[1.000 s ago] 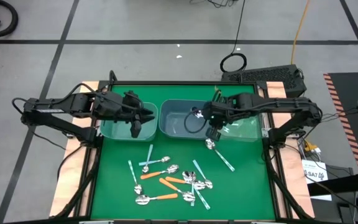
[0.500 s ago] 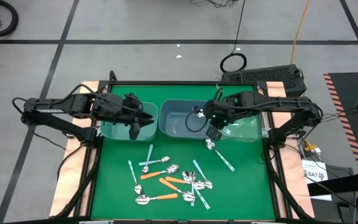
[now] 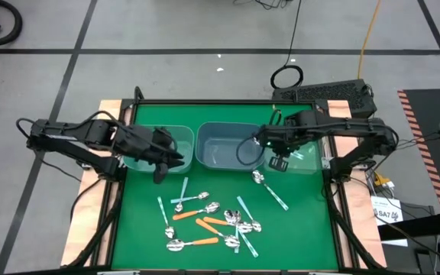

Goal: Sort silverware by color (type)
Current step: Put the white spoon into the transparent bin

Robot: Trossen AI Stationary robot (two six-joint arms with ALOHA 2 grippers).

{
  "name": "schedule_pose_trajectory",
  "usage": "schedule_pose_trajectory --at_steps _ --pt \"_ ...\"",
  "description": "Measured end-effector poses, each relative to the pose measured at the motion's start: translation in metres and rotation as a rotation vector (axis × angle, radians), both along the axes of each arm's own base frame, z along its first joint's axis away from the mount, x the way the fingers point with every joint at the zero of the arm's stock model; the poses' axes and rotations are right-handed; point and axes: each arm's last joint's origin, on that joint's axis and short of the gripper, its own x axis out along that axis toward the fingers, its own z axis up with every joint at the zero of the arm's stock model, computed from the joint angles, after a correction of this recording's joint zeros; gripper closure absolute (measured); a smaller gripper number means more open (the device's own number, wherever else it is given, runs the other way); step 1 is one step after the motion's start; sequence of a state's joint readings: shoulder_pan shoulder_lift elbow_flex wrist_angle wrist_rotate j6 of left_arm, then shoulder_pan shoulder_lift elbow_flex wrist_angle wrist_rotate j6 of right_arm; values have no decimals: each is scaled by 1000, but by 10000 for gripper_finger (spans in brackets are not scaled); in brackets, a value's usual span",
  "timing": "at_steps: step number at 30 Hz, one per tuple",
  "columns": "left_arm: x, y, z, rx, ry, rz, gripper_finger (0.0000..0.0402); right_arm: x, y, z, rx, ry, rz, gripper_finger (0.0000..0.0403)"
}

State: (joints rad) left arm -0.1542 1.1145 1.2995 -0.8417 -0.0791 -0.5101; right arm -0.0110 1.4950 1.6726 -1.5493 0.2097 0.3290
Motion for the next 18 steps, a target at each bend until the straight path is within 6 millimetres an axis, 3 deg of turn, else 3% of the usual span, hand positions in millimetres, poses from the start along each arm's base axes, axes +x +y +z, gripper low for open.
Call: schedule_pose_trajectory --at_steps 11,18 --pt "-6 -1 -7 -1 88 29 282 -17 -18 13 -41 -32 5 380" --pt "-6 1 -6 5 81 100 282 -13 -35 15 -67 -86 50 380"
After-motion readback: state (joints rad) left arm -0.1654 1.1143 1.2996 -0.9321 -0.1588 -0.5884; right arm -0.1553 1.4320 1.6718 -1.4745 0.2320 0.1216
